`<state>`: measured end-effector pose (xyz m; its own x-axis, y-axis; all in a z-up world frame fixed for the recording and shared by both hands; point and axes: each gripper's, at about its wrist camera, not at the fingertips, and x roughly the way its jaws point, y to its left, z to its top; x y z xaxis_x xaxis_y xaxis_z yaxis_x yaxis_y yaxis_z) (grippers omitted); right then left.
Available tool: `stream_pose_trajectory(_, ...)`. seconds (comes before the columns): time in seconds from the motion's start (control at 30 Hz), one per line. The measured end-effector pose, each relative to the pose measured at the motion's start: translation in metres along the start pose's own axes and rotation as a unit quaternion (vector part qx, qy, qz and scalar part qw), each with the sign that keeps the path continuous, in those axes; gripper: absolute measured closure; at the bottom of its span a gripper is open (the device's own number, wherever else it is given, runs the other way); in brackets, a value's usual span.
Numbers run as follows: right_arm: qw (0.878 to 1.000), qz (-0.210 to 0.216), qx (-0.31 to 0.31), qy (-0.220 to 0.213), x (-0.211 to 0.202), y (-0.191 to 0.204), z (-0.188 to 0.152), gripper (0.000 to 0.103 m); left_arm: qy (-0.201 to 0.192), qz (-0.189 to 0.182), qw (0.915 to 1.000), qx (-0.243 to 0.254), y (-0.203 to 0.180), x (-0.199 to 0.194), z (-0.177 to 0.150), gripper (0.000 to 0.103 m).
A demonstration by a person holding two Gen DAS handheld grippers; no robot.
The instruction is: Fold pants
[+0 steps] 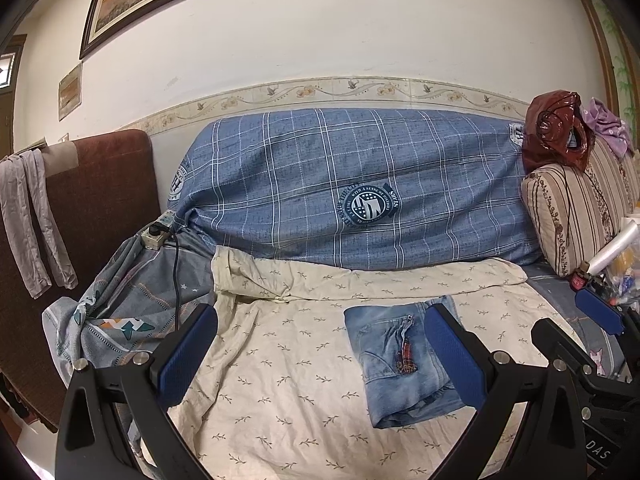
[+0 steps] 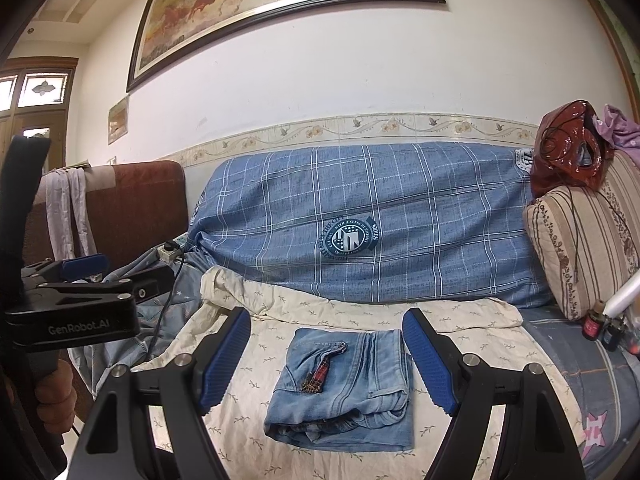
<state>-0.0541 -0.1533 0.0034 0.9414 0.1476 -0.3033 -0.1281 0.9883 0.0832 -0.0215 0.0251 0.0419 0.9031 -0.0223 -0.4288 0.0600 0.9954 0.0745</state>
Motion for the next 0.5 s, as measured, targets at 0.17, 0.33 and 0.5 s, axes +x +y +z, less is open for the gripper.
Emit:
stream_pose_trajectory(0.17, 1.0, 0.001, 0.001, 0.003, 0.003, -0.002, -0.002, 0.022, 0.002, -0.003, 1.0, 0.0, -0.001, 0.003, -0.001, 0.0)
stream_pose_trajectory(0.33, 1.0, 0.006, 0.006, 0.012, 0.01, -0.008, -0.007, 0.022, -0.002, -0.035, 0.9994, -0.007, -0.002, 0.006, -0.004, 0.0)
stream_pose_trajectory(0.5, 1.0, -0.005, 0.014, 0.02, 0.021, -0.023, -0.011, 0.022, 0.019, -0.046, 0.9982, -0.032, -0.002, 0.025, -0.008, 0.0)
